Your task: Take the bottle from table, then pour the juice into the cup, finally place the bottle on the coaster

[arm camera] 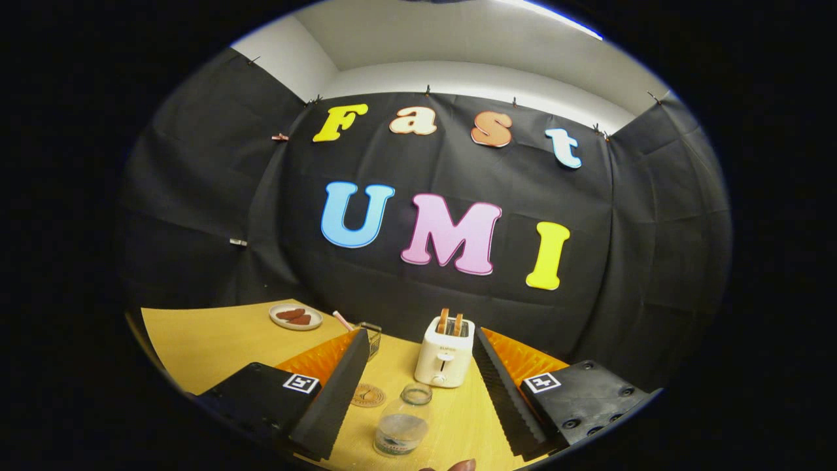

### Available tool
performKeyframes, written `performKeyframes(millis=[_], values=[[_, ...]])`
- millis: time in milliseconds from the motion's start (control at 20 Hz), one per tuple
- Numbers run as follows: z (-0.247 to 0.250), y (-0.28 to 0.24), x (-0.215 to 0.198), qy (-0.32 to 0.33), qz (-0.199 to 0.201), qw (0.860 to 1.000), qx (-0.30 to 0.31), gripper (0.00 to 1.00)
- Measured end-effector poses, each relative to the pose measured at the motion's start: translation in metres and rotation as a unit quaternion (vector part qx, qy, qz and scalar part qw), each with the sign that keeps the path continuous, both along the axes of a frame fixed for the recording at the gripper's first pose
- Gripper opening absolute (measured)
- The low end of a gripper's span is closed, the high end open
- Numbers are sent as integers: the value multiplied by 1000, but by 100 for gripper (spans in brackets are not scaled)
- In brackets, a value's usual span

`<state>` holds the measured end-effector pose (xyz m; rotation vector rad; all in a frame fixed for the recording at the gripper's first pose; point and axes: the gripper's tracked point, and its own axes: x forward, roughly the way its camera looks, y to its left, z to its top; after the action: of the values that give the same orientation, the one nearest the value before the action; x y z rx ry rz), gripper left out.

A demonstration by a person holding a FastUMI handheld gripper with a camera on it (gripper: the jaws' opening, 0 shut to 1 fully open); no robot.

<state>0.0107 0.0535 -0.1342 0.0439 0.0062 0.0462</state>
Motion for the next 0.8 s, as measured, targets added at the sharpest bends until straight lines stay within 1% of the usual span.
performKeyframes(millis=[100,500,700,800], values=[[-27,4,2,7,-3,1000,-5,97],[-126,17,4,48,-28,998,15,97],[-158,18,7,64,-42,997,21,97],[-166,18,10,67,-45,996,31,97]])
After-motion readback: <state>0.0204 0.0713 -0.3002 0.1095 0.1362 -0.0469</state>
